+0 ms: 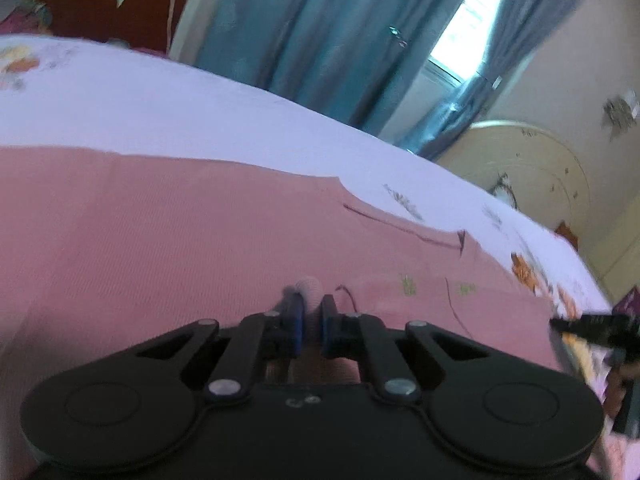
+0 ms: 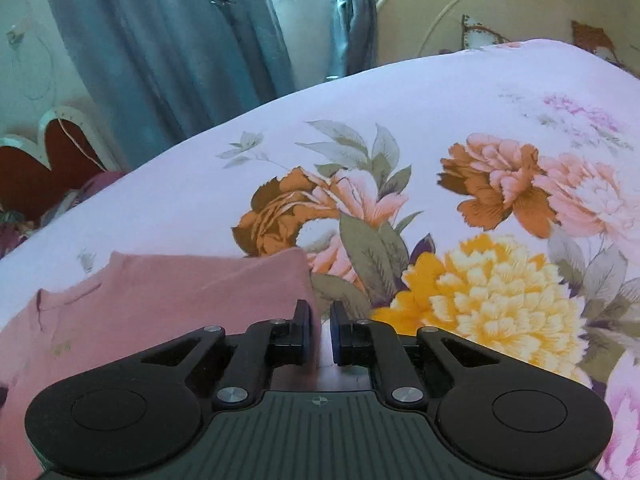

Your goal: Fold small clothes

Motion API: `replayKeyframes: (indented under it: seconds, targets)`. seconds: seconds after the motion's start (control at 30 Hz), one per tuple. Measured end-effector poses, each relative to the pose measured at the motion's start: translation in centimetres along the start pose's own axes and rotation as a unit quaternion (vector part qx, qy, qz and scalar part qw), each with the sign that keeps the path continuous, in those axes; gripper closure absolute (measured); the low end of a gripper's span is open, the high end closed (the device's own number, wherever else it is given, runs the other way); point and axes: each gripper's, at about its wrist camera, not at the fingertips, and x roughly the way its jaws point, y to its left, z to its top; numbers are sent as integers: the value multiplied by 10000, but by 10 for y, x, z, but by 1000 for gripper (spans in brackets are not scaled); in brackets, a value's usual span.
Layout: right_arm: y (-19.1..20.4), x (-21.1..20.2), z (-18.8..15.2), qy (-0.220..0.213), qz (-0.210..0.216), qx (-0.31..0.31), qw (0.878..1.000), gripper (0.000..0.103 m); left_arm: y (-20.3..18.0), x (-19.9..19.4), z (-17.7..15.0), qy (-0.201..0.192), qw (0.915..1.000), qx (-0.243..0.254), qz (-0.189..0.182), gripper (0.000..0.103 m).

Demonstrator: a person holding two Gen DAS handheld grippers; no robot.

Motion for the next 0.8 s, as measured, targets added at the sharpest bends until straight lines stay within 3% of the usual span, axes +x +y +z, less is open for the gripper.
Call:
replayKeyframes:
  seconds: [0.07, 0.13, 0.2, 0.23, 0.27, 0.33, 0.43, 0.47, 0.53, 0.57, 0.63, 0.7, 0.8]
  targets:
    - [8, -6, 4, -157, -153, -216, 9995, 93, -1, -7, 5, 21, 9998, 45, 171, 78]
    - [15, -16, 6, -391, -106, -343, 9986, 93, -8, -22, 10, -335, 9984, 106, 439, 70]
    - [29, -16, 7, -332, 164, -621, 9974, 93, -26, -20, 18, -342, 9990, 234, 166, 68]
    - [38, -12, 5, -246, 315, -753, 9964, 93, -38, -15, 19, -227, 9991, 360, 20, 61]
    - [49, -6, 2, -90, 541, -900, 9944, 93, -54, -5, 20, -23, 9983, 556, -195, 49]
    - [72, 4, -7, 115, 834, -1253, 9885, 93, -78, 14, 18, 316, 9946, 903, -392, 41]
    - [84, 11, -13, 222, 786, -1613, 9835, 93, -84, 24, 15, 308, 9916, 1254, -24, 42]
    - [79, 13, -10, 159, 572, -1648, 9845, 93, -74, 22, 17, 298, 9927, 1169, 73, 49]
    - [54, 21, 3, 106, -48, -1441, 9895, 93, -44, 18, 21, 285, 9971, 706, 84, 48]
    - [40, 24, 9, 131, -101, -1268, 9918, 93, -35, 20, 23, 381, 9972, 596, 259, 48]
    - [23, 27, 20, 230, -80, -1021, 9945, 93, -25, 19, 25, 354, 9983, 443, 147, 48]
    - [26, 25, 22, 286, -157, -1184, 9924, 93, -26, 14, 27, 322, 9991, 253, 109, 48]
    - [36, 6, 14, 251, -101, -1298, 9912, 93, -48, -7, 21, 163, 9982, 567, -45, 48]
